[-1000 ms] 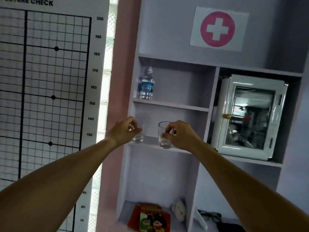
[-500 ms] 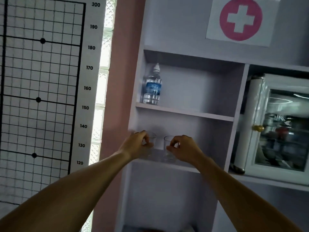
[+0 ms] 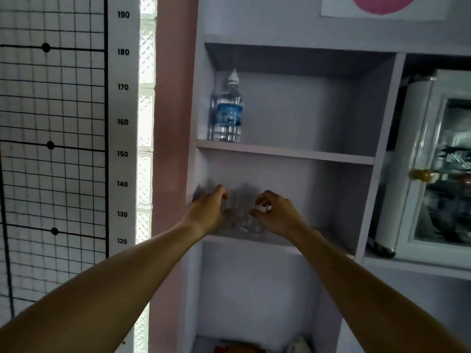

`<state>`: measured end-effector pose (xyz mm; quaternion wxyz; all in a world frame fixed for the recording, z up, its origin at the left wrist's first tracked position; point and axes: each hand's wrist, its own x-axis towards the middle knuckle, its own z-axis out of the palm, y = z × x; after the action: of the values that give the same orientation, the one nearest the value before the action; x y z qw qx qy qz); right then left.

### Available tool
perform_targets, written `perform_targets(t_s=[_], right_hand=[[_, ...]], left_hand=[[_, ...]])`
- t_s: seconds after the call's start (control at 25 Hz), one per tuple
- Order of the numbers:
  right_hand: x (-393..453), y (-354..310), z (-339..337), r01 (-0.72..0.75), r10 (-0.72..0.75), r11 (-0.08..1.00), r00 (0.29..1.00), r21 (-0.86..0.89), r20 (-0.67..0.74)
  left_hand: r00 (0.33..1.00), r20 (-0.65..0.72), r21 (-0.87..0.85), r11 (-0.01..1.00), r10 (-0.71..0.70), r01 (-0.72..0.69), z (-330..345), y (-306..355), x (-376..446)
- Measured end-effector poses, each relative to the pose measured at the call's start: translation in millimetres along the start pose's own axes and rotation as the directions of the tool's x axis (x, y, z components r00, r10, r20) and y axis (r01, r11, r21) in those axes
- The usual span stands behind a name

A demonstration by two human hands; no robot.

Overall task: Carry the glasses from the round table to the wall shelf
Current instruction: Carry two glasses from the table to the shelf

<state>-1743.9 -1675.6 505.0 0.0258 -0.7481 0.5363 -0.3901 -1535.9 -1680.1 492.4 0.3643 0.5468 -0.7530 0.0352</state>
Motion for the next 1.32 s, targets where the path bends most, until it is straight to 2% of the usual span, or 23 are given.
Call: perform_targets(t_s=[0.08, 0.24, 0.4, 0.56, 0.84, 1.0, 1.16, 1.32], right_hand=[[8.0, 5.6, -1.9, -0.017, 0.018, 1.000, 0.999, 0.022, -0.027], [5.4, 8.6, 19.0, -0.048, 0.054, 0.993, 0.997, 0.103, -0.058], [8.7, 16.1, 32.0, -0.095, 0.108, 0.979, 0.992, 0.179, -0.061], [11.1, 24.9, 29.5, -0.065, 0.075, 0.982, 0.996, 0.179, -0.047], [6.5, 18.2, 49.5, 0.092, -0.089, 0.990, 0.995, 0.107, -0.035], [13.8, 14.6, 50.9, 0.124, -0.126, 0.988, 0.992, 0.092, 0.006], [13.6, 14.5, 54.9, 0.162, -0.172, 0.979, 0.982, 0.122, 0.076], [10.4, 20.6, 60.9, 0.183, -0.195, 0.972, 0.978, 0.145, 0.074]], left_hand=[[0.999, -0.043, 0.028, 0.999, 0.020, -0.019, 1.7, 9.1, 4.8], [0.983, -0.184, 0.131, 0.990, -0.023, 0.048, 15.7, 5.8, -10.6], [0.978, -0.198, 0.231, 0.973, 0.072, -0.024, 22.2, 0.9, -13.2], [0.991, -0.088, 0.354, 0.933, 0.102, -0.065, 29.8, 8.9, -12.6], [0.991, -0.132, 0.345, 0.939, 0.032, 0.016, 35.8, 7.5, -17.4], [0.995, -0.089, 0.244, 0.967, -0.048, 0.068, 34.0, 3.5, -10.0], [0.993, -0.077, 0.237, 0.966, -0.084, 0.100, 35.4, -2.2, -10.0], [0.991, -0.016, 0.231, 0.964, -0.131, 0.131, 37.3, -6.0, -13.9]])
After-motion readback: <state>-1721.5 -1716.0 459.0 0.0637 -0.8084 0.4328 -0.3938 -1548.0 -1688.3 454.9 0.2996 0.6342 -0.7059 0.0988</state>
